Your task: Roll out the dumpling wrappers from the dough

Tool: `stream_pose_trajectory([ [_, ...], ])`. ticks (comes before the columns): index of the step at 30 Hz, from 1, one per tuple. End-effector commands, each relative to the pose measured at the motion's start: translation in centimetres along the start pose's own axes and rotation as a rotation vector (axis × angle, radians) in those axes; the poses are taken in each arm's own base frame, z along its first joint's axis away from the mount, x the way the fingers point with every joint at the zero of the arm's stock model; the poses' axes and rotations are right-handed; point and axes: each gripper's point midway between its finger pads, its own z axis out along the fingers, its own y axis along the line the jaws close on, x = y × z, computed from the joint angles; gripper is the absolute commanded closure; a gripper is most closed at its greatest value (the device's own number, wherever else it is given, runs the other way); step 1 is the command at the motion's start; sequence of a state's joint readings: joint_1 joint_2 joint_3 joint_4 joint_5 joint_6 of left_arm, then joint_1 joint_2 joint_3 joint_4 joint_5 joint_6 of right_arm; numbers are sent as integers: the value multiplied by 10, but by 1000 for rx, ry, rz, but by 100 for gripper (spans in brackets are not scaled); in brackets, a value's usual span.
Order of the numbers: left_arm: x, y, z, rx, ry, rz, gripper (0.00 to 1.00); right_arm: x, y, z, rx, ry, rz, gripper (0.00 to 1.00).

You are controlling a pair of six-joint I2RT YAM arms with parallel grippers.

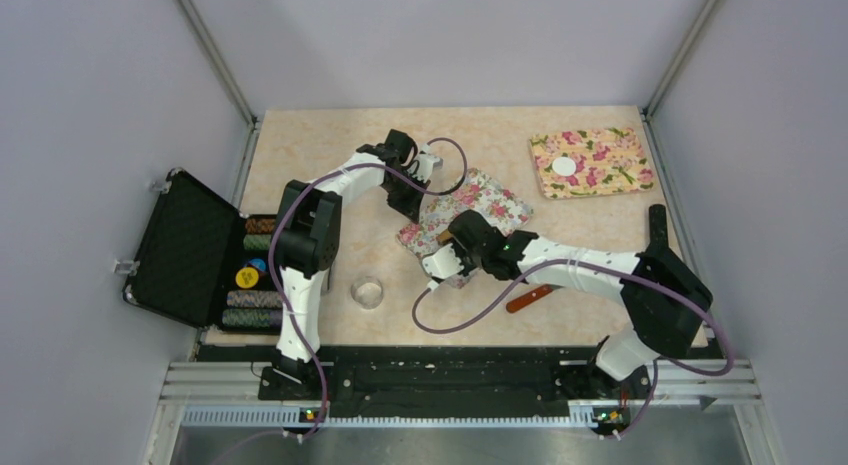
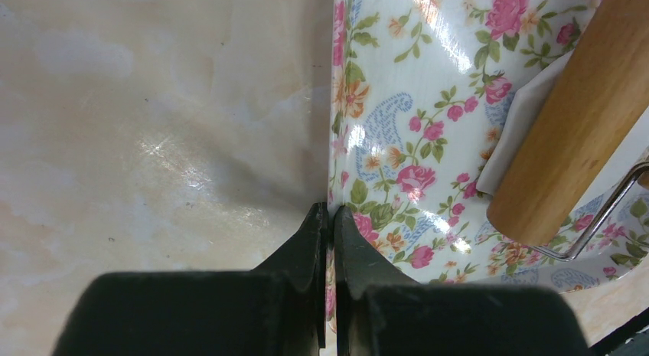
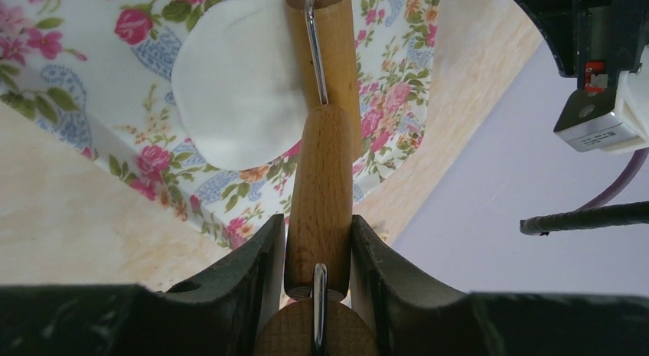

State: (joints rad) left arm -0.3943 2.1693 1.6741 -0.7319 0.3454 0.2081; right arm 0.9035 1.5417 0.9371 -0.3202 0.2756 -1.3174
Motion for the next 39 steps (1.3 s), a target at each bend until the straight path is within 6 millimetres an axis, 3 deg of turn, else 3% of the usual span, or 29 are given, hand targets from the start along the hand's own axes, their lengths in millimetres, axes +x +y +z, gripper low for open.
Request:
stream_pose_trajectory([
  [1, 10, 23, 6, -76, 32, -3, 100, 25, 110, 6, -371, 112, -112, 100],
  [7, 10, 23, 5, -76, 32, -1, 100, 35, 121, -25, -380, 156, -169, 100],
  [13, 10, 23, 6, -77, 32, -2, 100, 45, 135, -42, -419, 185, -147, 100],
  [18, 10, 23, 6, -79, 33, -2, 100, 40, 133, -39, -414, 161, -122, 100],
  [24, 10, 23, 6, -78, 33, -2, 100, 30, 117, -9, -346, 174, -115, 100],
  [28, 10, 23, 5, -79, 33, -3, 100, 27, 116, -1, -364, 180, -115, 100],
  [39, 10, 23, 5, -78, 31, -3, 100, 45, 148, -46, -473, 211, -132, 100],
])
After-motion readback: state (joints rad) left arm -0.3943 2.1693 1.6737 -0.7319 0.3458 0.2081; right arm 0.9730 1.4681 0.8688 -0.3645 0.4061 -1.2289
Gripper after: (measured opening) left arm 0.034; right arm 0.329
